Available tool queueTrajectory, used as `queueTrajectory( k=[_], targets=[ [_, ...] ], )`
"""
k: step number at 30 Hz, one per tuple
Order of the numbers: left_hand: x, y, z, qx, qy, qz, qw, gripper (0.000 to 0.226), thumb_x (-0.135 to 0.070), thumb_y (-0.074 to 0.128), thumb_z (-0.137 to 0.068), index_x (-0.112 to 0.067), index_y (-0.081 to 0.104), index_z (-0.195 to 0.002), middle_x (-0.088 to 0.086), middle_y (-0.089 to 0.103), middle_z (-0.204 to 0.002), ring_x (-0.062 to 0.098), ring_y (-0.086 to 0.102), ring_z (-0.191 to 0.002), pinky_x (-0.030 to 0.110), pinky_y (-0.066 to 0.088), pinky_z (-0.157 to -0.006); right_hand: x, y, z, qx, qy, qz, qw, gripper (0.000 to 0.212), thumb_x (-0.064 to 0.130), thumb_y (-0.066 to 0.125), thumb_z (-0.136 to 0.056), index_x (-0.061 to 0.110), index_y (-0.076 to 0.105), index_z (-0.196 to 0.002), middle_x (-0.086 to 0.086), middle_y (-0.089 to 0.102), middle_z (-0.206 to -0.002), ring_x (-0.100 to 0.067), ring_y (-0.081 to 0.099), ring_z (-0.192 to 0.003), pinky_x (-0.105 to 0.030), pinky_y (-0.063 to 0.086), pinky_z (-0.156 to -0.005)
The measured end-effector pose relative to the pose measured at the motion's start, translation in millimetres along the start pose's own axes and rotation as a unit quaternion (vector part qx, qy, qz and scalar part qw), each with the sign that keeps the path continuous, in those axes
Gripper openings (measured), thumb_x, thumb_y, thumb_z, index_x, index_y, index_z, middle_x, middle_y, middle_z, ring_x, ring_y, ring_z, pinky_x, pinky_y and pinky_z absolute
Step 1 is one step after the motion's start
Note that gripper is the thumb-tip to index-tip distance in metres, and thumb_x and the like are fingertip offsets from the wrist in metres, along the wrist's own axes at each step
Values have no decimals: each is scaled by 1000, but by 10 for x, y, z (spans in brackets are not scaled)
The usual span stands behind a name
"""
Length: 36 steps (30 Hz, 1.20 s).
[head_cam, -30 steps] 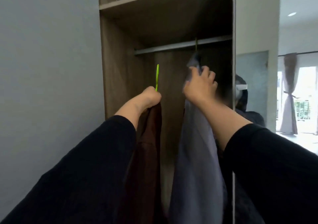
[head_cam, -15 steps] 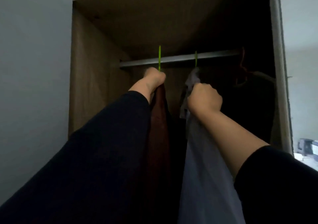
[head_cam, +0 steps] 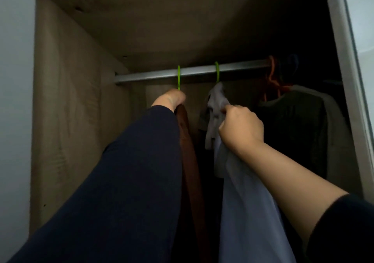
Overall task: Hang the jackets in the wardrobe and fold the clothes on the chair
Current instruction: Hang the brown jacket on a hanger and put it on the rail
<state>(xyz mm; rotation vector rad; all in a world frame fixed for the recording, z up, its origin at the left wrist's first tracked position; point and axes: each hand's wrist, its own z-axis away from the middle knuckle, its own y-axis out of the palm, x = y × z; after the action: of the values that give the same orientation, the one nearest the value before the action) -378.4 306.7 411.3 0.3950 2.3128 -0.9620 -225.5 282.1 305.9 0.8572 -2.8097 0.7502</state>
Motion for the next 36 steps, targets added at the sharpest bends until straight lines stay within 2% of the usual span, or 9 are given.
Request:
queueTrajectory(
  k=[3,8,11,14,17,24,30,33,36],
  targets=[
    [100,70,39,12,0,53,999,35,-14,35,-101,2,50,-129,19,55,-125,30,55,-110,37,44,-89,7,19,30,2,-5,0,1000,37,17,50,-89,15,53,-126,-12,59,-116,-36,60,-103,-39,48,-73],
    [96,-44,202,74,-47,128,988,9,-14,48,-91,-8,49,-84,8,46,-77,21,49,-70,31,46,-75,-21,42,41,-1,6,-3,1000,42,18,52,-90,16,49,-132,-12,59,-117,-35,60,-104,-40,50,-74],
    [146,-40,417,96,-54,160,981,10,-20,54,-84,-14,53,-92,7,50,-87,23,51,-83,35,44,-81,-37,63,93,-4,1,-14,1000,41,17,51,-91,17,47,-133,-13,57,-117,-34,61,-101,-37,46,-68],
    [217,2,756,76,-63,203,974,22,-26,56,-79,-14,58,-98,10,55,-100,24,53,-81,28,41,-67,-80,47,246,23,-2,-68,997,41,13,53,-90,17,47,-130,-14,52,-120,-34,58,-101,-36,46,-68],
    [286,4,1142,2,-53,229,972,63,-23,61,-73,-16,49,-135,6,56,-124,22,59,-92,22,43,-59,-121,1,462,52,-18,-111,992,39,16,55,-88,18,47,-126,-14,43,-125,-34,53,-104,-39,49,-72],
    [502,203,2338,-131,-49,133,981,64,-1,50,-88,-21,34,-146,2,50,-138,20,51,-122,34,44,-103,-357,-291,1169,121,-67,-200,970,51,15,55,-85,26,46,-134,-13,1,-158,-38,16,-140,-49,32,-109],
    [475,166,3431,-210,-103,32,972,54,4,45,-90,-18,45,-139,0,49,-138,15,48,-125,31,44,-102,-558,-719,1803,181,-127,-216,951,55,15,57,-81,27,48,-133,-16,-3,-158,-38,-2,-144,-53,12,-116],
    [378,-66,4017,-266,-117,-67,955,48,4,46,-87,-18,52,-130,-4,49,-132,4,52,-106,10,42,-85,-505,-905,2107,209,-160,-220,939,55,17,55,-82,26,46,-135,-17,0,-158,-36,-3,-145,-54,11,-116],
    [301,-378,4609,-325,-143,-199,913,45,1,46,-83,-22,58,-120,0,46,-132,16,43,-123,26,38,-93,-312,-1105,2448,267,-192,-254,910,53,15,51,-83,25,46,-135,-16,0,-158,-34,-3,-145,-54,8,-117]
  ],
)
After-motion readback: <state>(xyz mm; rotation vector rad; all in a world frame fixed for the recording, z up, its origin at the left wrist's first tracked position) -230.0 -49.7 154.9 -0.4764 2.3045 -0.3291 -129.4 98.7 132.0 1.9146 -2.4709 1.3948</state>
